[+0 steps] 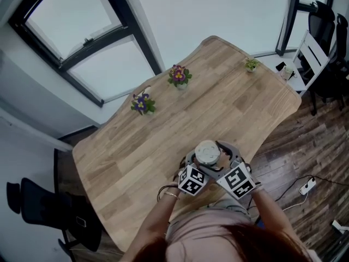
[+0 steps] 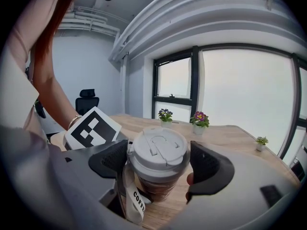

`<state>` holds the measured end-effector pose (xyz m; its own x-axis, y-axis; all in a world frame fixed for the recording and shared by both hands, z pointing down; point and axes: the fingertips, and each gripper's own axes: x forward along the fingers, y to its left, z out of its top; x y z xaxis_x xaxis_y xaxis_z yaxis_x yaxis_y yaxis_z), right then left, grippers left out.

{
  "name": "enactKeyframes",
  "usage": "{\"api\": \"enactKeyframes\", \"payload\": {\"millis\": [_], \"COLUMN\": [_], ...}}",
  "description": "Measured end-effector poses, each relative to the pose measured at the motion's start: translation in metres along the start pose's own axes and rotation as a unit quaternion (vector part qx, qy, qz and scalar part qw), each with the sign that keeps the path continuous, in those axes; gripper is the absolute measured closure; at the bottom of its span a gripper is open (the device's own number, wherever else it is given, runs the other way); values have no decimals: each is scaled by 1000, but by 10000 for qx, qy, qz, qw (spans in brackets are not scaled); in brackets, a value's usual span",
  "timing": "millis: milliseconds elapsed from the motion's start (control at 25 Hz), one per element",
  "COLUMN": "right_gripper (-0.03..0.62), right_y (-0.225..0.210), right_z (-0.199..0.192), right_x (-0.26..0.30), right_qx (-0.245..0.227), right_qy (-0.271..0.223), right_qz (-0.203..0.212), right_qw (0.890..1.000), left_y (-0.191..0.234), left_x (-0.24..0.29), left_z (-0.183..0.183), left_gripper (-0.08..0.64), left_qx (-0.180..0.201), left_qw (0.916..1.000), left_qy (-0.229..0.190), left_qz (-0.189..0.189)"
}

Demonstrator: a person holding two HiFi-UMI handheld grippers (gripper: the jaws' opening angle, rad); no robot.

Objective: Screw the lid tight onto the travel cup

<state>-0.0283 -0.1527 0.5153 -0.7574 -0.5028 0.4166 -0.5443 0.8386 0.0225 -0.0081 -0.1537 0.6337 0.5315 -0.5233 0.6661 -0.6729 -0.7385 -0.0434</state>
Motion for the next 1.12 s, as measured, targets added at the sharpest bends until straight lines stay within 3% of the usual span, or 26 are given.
{"api": "enactKeyframes", "payload": {"millis": [480,960,1120], "right_gripper": [215,218,218], "right_y": [-2,5,1], "right_z": [7,12,9], "right_x": [-10,-26,-31], "right_qx": [-54,382,598], "right_qy": [-288,-580,-637], "right_qz": [80,195,41], "right_qw": [9995,9974,9962], "left_y": [7,13,26], "left_x": [-17,-53,-67], "left_z": [-14,-35,-43], "left_gripper": [209,216,349], "left_qx": [-510,-1338,-1556], "left_qw": [9971,9818,9691], "left_qy": [48,2,-31], "left_qz": [564,1350,1911]}}
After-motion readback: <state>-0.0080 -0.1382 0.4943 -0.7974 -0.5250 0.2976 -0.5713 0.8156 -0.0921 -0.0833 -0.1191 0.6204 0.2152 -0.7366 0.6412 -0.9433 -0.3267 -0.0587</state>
